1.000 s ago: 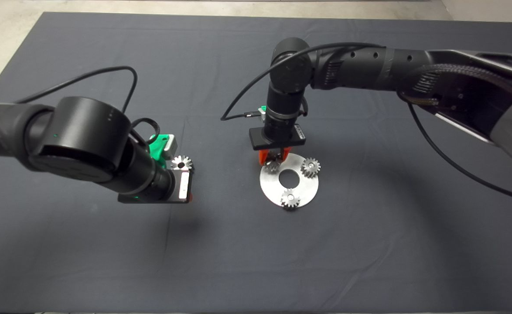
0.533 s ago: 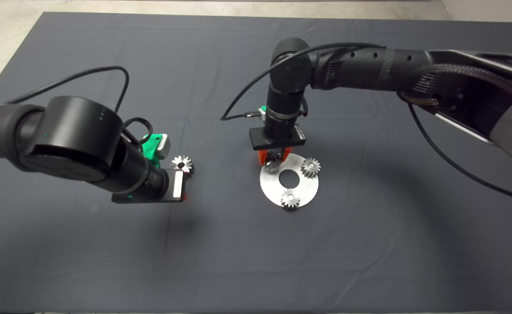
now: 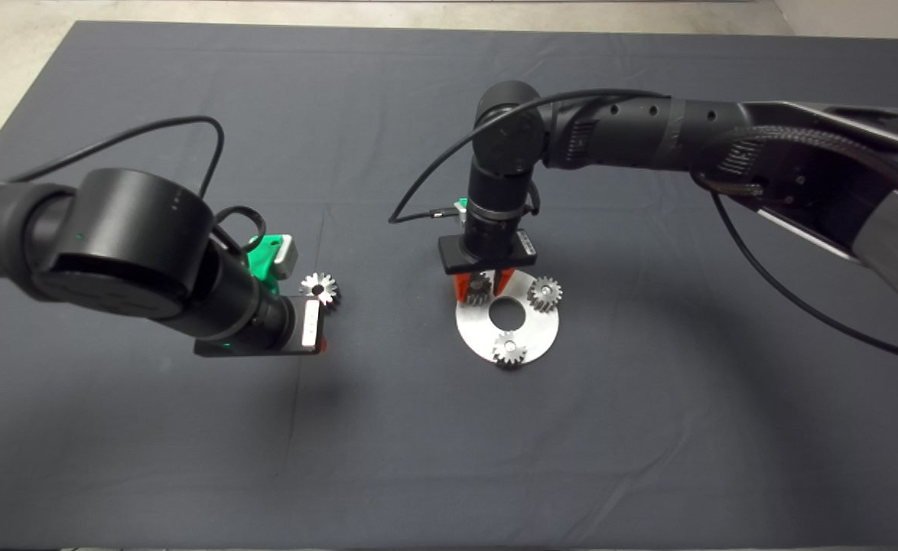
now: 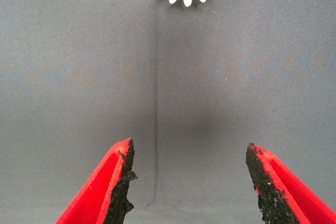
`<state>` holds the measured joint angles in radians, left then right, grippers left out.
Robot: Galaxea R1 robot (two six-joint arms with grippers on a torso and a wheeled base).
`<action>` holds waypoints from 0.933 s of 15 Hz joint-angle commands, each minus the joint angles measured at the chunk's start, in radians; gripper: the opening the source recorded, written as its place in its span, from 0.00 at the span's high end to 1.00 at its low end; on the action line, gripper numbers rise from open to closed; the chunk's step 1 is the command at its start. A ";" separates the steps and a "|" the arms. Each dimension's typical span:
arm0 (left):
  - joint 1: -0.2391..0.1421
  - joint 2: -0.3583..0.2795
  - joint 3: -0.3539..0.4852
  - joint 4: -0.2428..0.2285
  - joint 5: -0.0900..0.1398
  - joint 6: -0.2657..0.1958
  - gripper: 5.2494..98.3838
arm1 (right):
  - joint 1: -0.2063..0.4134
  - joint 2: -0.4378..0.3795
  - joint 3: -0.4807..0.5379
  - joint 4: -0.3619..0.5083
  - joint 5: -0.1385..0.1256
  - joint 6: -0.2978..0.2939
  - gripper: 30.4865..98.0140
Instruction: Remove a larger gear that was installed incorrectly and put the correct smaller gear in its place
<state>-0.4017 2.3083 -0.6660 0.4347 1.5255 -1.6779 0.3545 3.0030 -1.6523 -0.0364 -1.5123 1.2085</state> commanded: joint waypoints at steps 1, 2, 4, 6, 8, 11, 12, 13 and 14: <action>-0.011 -0.009 0.011 0.006 0.087 0.007 0.48 | 0.111 -0.019 0.014 0.039 -0.042 -0.002 0.80; -0.013 -0.016 0.014 0.004 0.087 0.022 0.48 | 0.191 -0.030 0.035 0.039 -0.046 -0.002 0.80; -0.015 -0.040 0.019 -0.027 0.087 0.079 0.48 | 0.348 -0.069 0.166 0.036 -0.049 0.018 0.80; -0.035 -0.125 0.085 -0.069 0.087 0.086 0.48 | 0.503 -0.150 0.396 0.018 -0.049 0.120 0.80; -0.092 -0.157 0.163 -0.111 0.085 0.086 0.48 | 0.546 -0.230 0.650 -0.086 -0.051 0.258 0.80; -0.100 -0.154 0.319 -0.220 0.079 0.075 0.48 | 0.537 -0.334 0.968 -0.115 -0.052 0.451 0.80; -0.100 -0.150 0.342 -0.231 0.078 0.075 0.48 | 0.496 -0.380 1.066 -0.108 -0.052 0.540 0.80; -0.100 -0.161 0.349 -0.246 0.079 0.075 0.48 | 0.459 -0.433 1.198 -0.100 -0.052 0.629 0.80; -0.100 -0.164 0.350 -0.269 0.077 0.075 0.48 | 0.454 -0.469 1.261 -0.099 -0.051 0.687 0.80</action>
<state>-0.4681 2.1687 -0.3621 0.2485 1.5211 -1.6062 0.7953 2.7550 -0.8201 -0.0557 -1.5249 1.5440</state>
